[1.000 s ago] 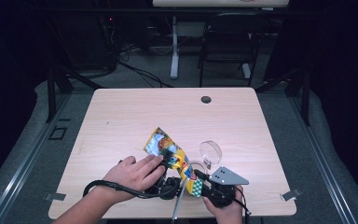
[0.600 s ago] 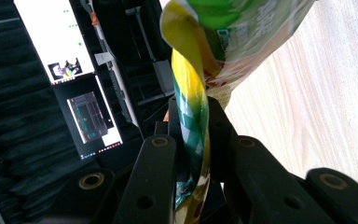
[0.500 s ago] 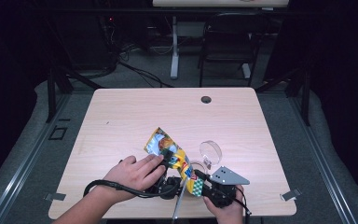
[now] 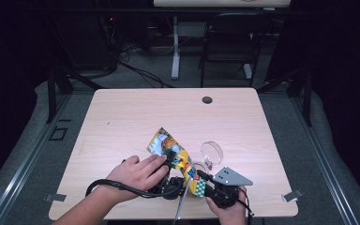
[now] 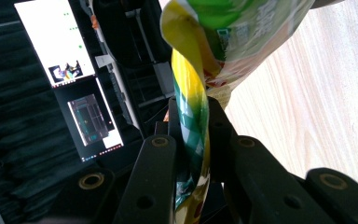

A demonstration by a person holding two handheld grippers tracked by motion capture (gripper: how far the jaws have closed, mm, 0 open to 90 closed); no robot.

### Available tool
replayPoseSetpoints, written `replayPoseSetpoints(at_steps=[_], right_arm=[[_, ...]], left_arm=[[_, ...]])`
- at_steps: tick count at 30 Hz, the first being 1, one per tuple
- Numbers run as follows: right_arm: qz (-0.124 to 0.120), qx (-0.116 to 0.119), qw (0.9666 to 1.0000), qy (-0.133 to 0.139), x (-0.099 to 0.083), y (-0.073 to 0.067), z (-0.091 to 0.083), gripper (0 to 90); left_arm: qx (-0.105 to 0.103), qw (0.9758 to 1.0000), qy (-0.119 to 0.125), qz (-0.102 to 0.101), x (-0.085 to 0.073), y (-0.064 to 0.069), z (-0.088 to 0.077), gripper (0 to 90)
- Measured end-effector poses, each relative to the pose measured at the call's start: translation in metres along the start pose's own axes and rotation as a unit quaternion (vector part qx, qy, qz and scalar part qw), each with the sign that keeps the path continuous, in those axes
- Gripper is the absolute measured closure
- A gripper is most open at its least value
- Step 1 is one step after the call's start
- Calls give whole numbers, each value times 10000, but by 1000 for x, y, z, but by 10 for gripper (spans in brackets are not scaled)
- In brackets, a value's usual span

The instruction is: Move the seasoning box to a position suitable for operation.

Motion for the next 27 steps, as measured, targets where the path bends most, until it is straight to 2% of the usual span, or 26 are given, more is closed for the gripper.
replayPoseSetpoints(at_steps=[4,8,18,20,27], right_arm=[[3,10,10000,-1,0,0,0,765],[3,13,10000,-4,0,0,0,766],[-11,33,10000,-14,-1,1,0,768],[-3,35,10000,15,0,1,0,767],[12,38,10000,14,-1,2,-2,768]], left_arm=[[-42,10000,-41,-43,0,1,-1,848],[22,10000,5,84,1,-2,-1,848],[-57,10000,-27,42,3,-1,-2,849],[14,9999,30,137,4,-3,-2,848],[-6,10000,25,64,5,-3,-2,848]])
Point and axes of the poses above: each handheld gripper's, and its own axes: z roughly forward along the jaws, x roughly out of its top, y roughly to its right, the point moved 6 cm from there along z, roughly forward along the jaws, and after that the axes turned 15 degrees about x, right-handed, at the moved point
